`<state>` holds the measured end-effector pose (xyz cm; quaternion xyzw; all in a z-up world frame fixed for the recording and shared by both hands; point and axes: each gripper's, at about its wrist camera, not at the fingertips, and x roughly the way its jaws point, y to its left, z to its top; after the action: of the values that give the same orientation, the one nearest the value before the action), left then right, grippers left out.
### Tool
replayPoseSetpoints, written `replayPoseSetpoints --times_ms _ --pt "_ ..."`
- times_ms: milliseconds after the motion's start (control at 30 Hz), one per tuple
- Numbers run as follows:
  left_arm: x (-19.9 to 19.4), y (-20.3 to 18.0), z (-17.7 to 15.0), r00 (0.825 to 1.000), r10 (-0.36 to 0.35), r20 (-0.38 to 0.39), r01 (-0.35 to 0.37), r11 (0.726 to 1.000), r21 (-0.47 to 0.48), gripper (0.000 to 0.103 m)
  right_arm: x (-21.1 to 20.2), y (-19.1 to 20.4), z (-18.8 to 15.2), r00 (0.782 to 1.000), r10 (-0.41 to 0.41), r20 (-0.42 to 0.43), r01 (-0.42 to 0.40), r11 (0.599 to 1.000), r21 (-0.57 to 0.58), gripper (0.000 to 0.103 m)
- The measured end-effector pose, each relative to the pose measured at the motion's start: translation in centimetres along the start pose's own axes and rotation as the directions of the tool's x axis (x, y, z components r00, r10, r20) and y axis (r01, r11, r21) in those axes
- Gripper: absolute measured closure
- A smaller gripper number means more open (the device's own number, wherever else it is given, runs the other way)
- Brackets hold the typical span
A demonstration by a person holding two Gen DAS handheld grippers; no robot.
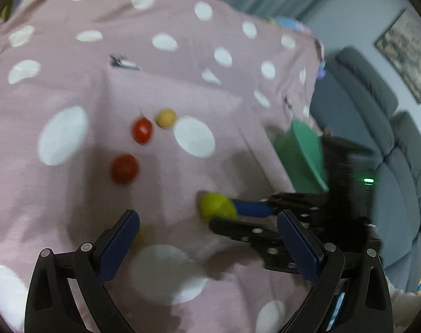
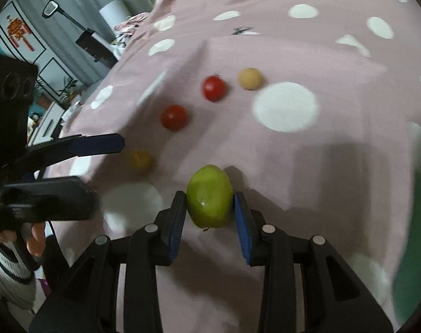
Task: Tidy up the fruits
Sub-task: 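Grasp the green mango-like fruit with the right gripper, then close the left gripper on the green fruit while the right gripper opens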
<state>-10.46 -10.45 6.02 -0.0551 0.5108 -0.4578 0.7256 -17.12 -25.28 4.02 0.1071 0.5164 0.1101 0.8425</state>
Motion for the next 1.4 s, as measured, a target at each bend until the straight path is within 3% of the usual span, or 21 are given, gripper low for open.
replayPoseSetpoints --times_ms 333,500,600,733,833,1133,1333,1400 --pt "4.4 -3.2 0.0 0.992 -0.008 -0.124 0.011 1.000 0.028 0.004 -1.1 -1.3 -1.9 0.999 0.021 0.027 -0.021 1.000 0.003 0.066" --pt "4.8 -2.8 -0.1 0.992 -0.018 -0.127 0.016 1.000 -0.016 0.007 -0.6 -1.5 -2.3 0.998 0.052 0.038 -0.053 0.998 0.018 0.066" --pt "5.0 -2.5 0.5 0.993 -0.008 -0.117 0.005 0.999 -0.032 0.015 -0.7 -1.4 -2.1 0.998 0.054 0.044 -0.055 0.998 0.024 0.066" --pt "5.1 -1.8 1.2 0.994 -0.026 -0.106 0.021 0.999 -0.041 0.018 -0.7 -1.6 -1.6 0.997 0.063 0.054 -0.065 0.997 0.033 0.062" --pt "5.7 -1.6 1.1 0.990 -0.027 -0.141 0.022 0.999 -0.037 0.031 -0.5 -1.2 -1.2 0.996 0.077 0.046 -0.078 0.997 0.027 0.060" --pt "5.5 -1.5 0.5 0.988 -0.013 -0.152 0.009 1.000 -0.026 0.033 0.6 -0.5 -0.8 0.996 0.081 0.030 -0.081 0.997 -0.001 0.060" --pt "5.5 -0.9 0.8 0.989 -0.050 -0.136 0.044 0.998 -0.049 0.034 0.3 -1.3 0.0 0.998 0.040 0.039 -0.040 0.999 -0.018 0.038" --pt "5.5 -0.9 0.9 0.990 -0.051 -0.135 0.044 0.998 -0.053 0.034 0.6 -1.3 0.3 0.999 0.041 0.028 -0.040 0.999 -0.037 0.038"
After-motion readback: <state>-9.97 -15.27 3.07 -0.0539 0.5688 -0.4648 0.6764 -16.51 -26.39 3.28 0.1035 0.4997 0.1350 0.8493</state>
